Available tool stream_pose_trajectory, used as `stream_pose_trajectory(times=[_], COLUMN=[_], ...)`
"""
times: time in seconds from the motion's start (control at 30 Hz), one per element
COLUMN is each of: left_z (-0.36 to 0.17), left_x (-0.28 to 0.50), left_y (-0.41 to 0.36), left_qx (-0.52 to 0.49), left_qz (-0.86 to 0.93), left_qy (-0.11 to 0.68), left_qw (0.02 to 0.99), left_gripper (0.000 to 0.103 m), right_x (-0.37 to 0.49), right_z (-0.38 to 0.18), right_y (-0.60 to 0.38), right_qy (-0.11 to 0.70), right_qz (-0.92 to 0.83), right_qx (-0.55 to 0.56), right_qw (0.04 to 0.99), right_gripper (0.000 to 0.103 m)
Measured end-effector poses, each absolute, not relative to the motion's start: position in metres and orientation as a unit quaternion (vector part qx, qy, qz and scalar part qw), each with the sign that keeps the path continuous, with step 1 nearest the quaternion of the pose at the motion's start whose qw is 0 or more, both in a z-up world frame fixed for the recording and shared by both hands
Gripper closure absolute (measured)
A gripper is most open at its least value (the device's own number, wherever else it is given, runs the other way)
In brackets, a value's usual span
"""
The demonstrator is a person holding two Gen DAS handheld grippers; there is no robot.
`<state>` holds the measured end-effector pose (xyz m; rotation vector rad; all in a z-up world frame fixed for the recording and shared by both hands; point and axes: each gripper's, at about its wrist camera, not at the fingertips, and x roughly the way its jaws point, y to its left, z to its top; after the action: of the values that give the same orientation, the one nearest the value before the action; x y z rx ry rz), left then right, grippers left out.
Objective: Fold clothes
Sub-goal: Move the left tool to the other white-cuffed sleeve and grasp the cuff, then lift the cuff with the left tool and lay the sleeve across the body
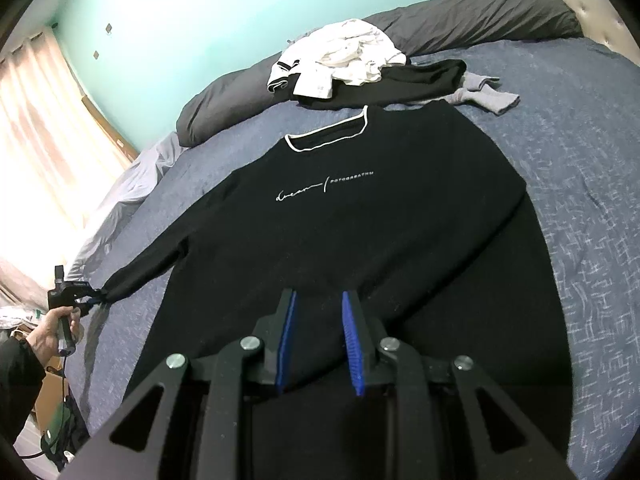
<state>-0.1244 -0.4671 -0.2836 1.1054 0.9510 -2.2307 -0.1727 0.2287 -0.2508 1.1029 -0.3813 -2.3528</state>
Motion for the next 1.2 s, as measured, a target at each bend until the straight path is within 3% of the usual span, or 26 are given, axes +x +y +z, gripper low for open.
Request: stream_pose_trajectory(times=[0.37, 0.8, 1.03, 1.2], left_z=[-0.178, -0.075, -0.076, -0.134], left_x=[-0.163, -0.198, -0.209, -0.2], left_y=[-0.39, -0.164, -0.031, 0.062], left_qx=[0.362, 0.357, 0.375, 0.427], left_qz=[-0.878, -0.917, -0.905, -0.877], left_qy=[0.283, 0.168, 0.115, 0.045], left_qw=[0.136, -0.06, -0.163, -0.217], left_gripper=[0.093, 0.093, 0.093, 0.093], right_x=[-0.174, -0.161, -0.152, -0.148], right_z=[-0.247, -0.238, -0.242, -0.243], right_y=[0.243, 0.287, 0.313, 0.328], right_qy=[-0.16, -0.179, -0.191, -0.201], right_qz=[-0.868, -0.876, -0.875, -0.875], right_qx=[0.399, 0.392, 0.396, 0.394], right_qw=[0.249, 0.216, 0.204, 0.198], right_gripper=[0.08, 0.08, 0.08, 0.08])
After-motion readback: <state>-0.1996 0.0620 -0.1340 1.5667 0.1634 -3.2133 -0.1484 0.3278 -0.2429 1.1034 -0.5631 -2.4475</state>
